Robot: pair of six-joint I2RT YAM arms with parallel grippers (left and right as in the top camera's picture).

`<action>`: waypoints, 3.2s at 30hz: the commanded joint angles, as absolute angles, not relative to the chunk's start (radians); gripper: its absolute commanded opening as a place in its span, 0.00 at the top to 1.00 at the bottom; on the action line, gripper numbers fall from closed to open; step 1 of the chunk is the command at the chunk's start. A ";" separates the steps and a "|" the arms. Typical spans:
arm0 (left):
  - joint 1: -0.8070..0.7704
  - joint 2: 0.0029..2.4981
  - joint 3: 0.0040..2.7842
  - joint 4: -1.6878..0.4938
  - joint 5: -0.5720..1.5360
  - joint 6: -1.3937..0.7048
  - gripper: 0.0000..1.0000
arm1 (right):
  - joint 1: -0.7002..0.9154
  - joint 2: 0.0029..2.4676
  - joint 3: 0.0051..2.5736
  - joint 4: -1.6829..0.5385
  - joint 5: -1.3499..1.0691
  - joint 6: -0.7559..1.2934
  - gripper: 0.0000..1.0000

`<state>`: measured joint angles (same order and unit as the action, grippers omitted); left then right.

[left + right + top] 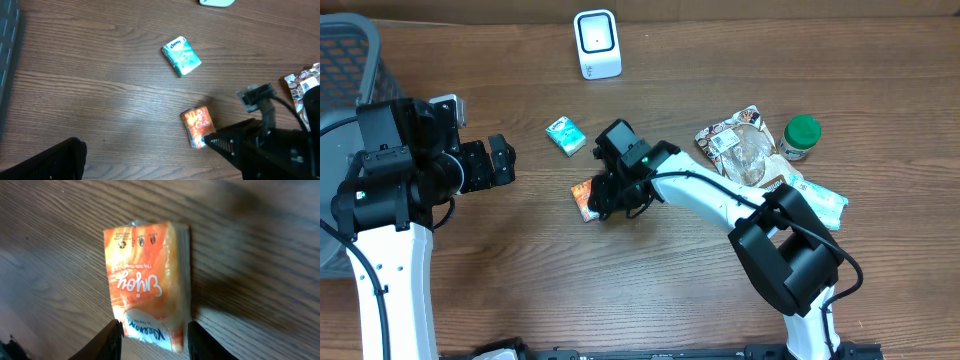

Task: Scan the item barcode

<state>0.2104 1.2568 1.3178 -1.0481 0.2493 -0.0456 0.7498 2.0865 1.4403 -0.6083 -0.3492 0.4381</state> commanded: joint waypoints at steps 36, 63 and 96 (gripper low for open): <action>0.215 1.257 1.331 -1.047 0.244 -0.037 0.01 | 0.723 2.101 1.337 -0.443 -0.480 0.487 0.96; 0.215 1.257 1.331 -1.047 0.244 -0.037 0.00 | 0.286 1.778 1.337 -0.239 -1.570 0.731 0.96; 0.215 1.257 1.331 -1.047 0.244 -0.037 0.00 | 0.254 1.778 1.338 -0.683 -0.981 0.439 0.96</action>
<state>0.2104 1.2568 1.3178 -1.0481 0.2493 -0.0456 0.2344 1.7832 1.3342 -0.6628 -1.1919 0.5079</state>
